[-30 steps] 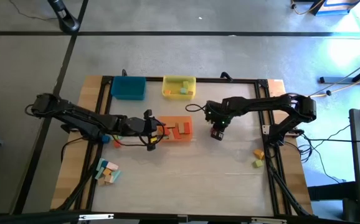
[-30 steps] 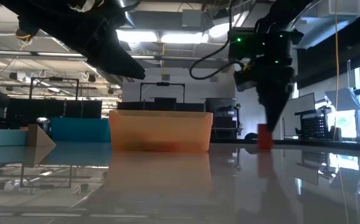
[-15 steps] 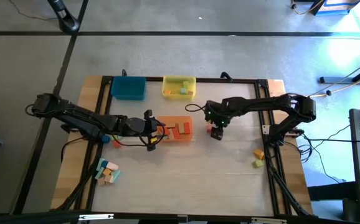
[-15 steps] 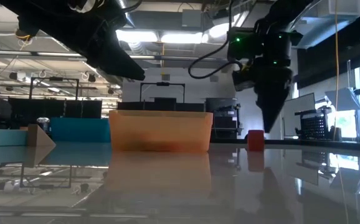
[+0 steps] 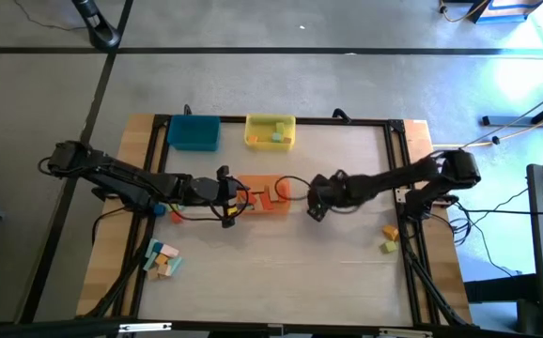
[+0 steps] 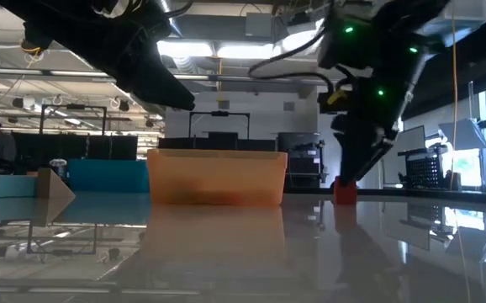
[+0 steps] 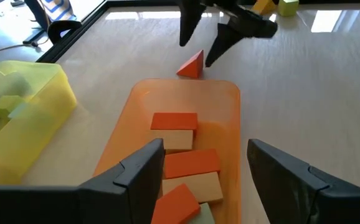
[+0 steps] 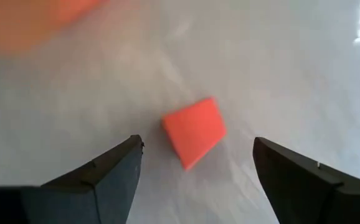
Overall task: Sort blocks by size
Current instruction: Put the orange triangle block into the blue bin
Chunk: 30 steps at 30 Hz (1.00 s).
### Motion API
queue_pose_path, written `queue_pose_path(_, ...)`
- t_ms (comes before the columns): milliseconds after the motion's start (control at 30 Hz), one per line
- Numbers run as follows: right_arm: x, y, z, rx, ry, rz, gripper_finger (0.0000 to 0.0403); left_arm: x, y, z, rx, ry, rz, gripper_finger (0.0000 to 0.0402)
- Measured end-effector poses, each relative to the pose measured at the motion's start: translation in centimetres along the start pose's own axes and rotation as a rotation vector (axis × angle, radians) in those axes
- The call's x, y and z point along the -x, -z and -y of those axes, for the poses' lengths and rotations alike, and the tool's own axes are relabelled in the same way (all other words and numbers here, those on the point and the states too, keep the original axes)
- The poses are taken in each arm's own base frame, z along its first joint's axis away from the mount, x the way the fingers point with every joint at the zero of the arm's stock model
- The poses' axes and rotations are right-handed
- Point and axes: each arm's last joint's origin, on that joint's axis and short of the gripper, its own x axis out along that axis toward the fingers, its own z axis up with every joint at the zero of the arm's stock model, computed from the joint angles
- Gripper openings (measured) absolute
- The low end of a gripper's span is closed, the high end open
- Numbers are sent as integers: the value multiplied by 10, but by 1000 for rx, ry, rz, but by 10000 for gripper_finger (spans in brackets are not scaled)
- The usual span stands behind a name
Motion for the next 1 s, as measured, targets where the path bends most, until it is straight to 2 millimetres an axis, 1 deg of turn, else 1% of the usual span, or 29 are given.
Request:
queue_pose_path(133, 0, 15, -14, -174, 3, 178, 299, 0, 0, 0, 1, 0, 2, 219)
queue_pose_path(267, -3, 25, -18, -270, 30, 276, 299, 0, 0, 0, 5, 0, 3, 219)
queue_pose_path(433, -14, 31, -19, -317, 89, 294, 298, 0, -1, 0, 43, 1, 7, 219)
queue_pose_path(667, -38, 42, -22, -347, 157, 258, 298, 0, 0, 0, 52, 0, 5, 219)
queue_pose_path(767, -43, 44, -23, -366, 172, 267, 298, 0, 0, 0, 52, 1, 5, 219)
queue_pose_path(900, -43, 44, -23, -366, 168, 258, 297, 0, 0, 0, 52, 0, 5, 219)
queue_pose_path(1000, -44, 44, -24, -368, 158, 242, 279, 0, 0, 0, 49, -1, 5, 219)
